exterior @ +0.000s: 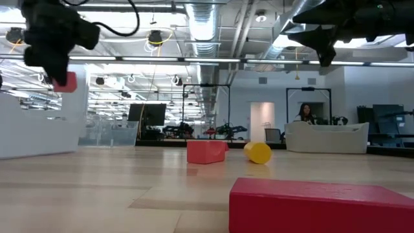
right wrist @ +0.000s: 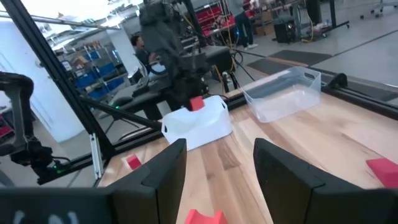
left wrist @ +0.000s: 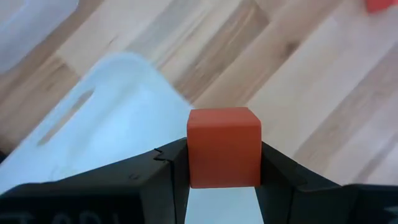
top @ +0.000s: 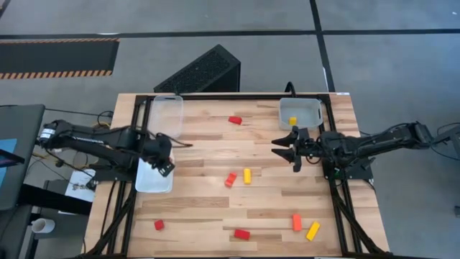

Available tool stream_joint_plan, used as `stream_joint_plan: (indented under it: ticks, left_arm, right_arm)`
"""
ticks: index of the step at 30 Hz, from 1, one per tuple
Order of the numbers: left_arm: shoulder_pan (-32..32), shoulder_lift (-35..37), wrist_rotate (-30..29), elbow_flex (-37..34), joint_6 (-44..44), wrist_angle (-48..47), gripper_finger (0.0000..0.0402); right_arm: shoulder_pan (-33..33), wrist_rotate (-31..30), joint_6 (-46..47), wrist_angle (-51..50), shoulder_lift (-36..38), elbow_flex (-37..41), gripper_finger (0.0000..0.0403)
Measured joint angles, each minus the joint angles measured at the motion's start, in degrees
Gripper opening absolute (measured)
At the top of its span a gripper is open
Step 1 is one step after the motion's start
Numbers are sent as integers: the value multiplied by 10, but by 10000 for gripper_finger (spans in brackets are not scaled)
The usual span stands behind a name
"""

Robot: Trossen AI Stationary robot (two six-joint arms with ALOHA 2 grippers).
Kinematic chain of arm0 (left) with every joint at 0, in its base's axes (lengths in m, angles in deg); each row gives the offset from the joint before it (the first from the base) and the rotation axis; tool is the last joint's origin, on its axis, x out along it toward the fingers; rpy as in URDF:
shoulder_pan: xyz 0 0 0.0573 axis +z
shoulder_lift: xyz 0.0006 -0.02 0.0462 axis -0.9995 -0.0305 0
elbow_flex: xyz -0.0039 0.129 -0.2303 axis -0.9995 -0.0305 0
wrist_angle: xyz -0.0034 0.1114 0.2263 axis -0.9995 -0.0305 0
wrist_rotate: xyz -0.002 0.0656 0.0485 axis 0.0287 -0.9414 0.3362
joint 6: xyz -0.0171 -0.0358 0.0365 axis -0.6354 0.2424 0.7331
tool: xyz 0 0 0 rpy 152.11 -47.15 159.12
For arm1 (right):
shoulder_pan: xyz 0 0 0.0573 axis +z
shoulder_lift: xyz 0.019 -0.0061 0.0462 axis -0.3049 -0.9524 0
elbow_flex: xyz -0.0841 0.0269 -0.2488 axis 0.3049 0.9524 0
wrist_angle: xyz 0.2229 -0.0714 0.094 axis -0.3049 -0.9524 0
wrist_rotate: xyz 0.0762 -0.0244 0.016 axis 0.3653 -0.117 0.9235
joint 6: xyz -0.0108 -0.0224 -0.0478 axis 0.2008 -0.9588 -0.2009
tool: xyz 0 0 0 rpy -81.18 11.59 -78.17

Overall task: Sort & place blocks by color
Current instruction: Put the top orange block into the white bin

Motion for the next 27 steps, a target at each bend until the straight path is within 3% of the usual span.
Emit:
stream_joint_plan:
  ticks: [6,13,22,27]
  left_arm:
    - [-61,2,-24,-24,-63,-21,113]
    - [-72,2,-34,-27,-72,-26,114]
    - [-72,2,-51,-30,-67,-36,114]
    - [-72,2,-23,-101,-67,27,114]
  right_arm:
    - [9,44,-20,-17,54,0,209]
    - [48,51,-52,-34,123,0,209]
    - [59,39,-58,-46,130,0,209]
    - [59,38,-58,-45,130,0,209]
